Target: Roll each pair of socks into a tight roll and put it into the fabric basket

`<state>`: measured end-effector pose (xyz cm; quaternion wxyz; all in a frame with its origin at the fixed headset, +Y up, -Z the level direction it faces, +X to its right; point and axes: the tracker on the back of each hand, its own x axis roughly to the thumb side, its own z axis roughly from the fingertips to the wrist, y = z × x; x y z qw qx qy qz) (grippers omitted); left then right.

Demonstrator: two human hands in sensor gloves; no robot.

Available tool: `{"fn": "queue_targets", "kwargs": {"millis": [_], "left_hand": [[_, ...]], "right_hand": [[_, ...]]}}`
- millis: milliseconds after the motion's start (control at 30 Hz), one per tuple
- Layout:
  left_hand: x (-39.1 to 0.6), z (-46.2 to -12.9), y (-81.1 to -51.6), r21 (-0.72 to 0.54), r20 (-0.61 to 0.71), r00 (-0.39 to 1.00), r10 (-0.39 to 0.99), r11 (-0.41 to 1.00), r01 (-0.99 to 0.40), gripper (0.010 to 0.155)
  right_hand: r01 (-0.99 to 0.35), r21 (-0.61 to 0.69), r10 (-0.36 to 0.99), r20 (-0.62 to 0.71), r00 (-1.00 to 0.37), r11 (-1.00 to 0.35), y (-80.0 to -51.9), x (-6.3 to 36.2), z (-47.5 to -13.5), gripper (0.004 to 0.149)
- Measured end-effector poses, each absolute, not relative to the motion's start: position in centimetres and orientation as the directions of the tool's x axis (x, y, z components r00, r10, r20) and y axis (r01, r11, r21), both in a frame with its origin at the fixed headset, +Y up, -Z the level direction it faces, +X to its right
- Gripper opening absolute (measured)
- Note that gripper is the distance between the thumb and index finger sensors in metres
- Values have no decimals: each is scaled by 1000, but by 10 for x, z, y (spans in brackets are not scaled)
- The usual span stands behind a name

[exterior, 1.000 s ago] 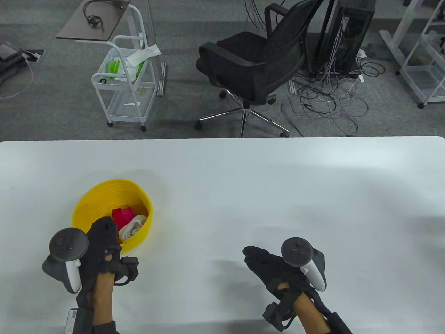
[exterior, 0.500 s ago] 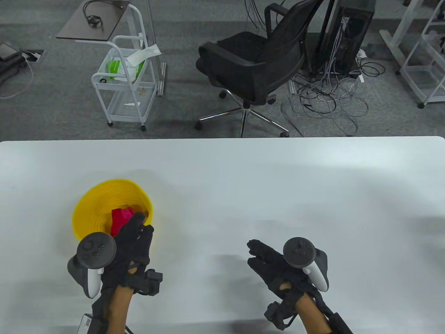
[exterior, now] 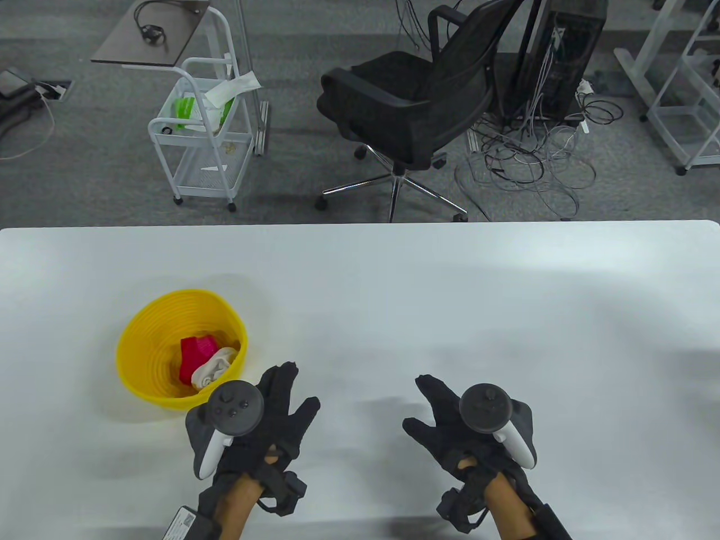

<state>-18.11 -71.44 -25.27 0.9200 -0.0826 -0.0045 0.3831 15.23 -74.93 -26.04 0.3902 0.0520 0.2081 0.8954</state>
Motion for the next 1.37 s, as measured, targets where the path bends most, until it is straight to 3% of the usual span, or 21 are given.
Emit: {"fn": "queue_targets", "kwargs": {"millis": [133,367,1367], "left_hand": [[-163,-254,-728,-264,-39,744,667,711,-652,83],[-149,-253,-735,-335,-1,774,633,729,-597,83],[-148,-251,-734,-358,-35,715,698,659,-661,85]], "right_hand": [[-654,421,698,-68,-713,-628,-751,151,-261,94],[-637,427,686,-49,-726,-642,-751,147,-259,94],[-593,416,651,-4,-759,-690,-747,140,-256,94]]}}
